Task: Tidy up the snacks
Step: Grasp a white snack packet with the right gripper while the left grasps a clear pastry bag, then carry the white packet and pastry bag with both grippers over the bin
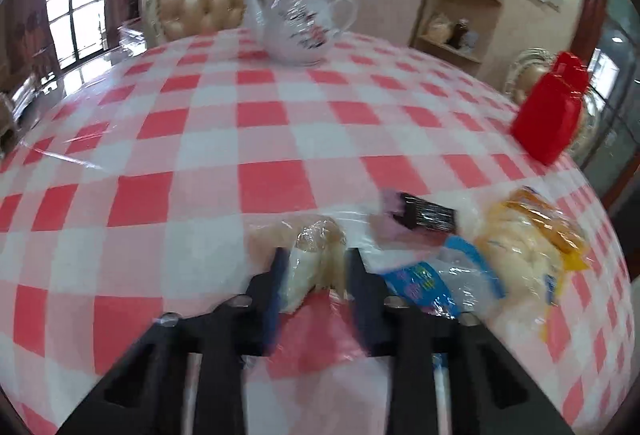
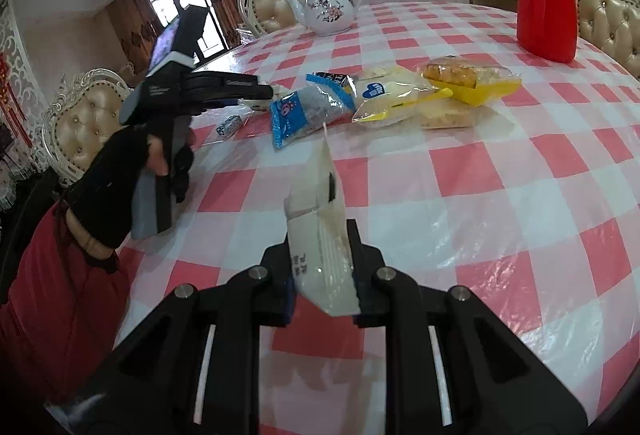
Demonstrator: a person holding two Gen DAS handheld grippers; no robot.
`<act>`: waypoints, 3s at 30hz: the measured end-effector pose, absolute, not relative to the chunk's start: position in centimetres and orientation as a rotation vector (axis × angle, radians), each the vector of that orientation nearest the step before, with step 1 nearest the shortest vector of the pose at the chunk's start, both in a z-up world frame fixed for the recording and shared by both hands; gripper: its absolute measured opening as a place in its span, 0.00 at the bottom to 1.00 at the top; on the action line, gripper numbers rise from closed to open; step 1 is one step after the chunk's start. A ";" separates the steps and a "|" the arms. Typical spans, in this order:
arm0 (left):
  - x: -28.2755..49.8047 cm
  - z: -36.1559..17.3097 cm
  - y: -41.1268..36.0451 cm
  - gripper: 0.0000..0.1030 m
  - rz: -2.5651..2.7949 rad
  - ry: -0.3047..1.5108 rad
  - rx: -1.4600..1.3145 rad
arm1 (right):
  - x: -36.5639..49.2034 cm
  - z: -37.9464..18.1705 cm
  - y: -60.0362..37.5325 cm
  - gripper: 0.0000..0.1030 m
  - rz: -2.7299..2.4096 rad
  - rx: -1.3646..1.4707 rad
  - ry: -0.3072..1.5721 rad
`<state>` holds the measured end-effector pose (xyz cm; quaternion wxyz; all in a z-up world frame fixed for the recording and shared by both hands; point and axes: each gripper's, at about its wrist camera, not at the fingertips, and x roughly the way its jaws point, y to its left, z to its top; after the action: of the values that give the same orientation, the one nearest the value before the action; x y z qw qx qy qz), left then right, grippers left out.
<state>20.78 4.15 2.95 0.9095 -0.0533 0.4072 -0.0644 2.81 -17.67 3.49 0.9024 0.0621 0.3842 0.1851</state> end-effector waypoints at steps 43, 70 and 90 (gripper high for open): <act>10.5 3.6 1.8 0.38 -0.294 0.906 0.087 | 1.4 4.8 -17.0 0.23 0.432 0.158 0.757; 5.5 1.7 0.2 0.03 -0.288 0.847 0.132 | 1.1 3.7 -15.7 0.23 0.416 0.093 0.773; -2.4 3.3 4.0 0.03 -0.324 0.763 -0.056 | -3.4 4.5 -16.3 0.23 0.382 0.167 0.712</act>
<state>-2.35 3.96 3.33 0.9150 -0.0270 0.3704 -0.1576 -3.40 -16.25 4.45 0.9161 0.0812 0.3461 0.1856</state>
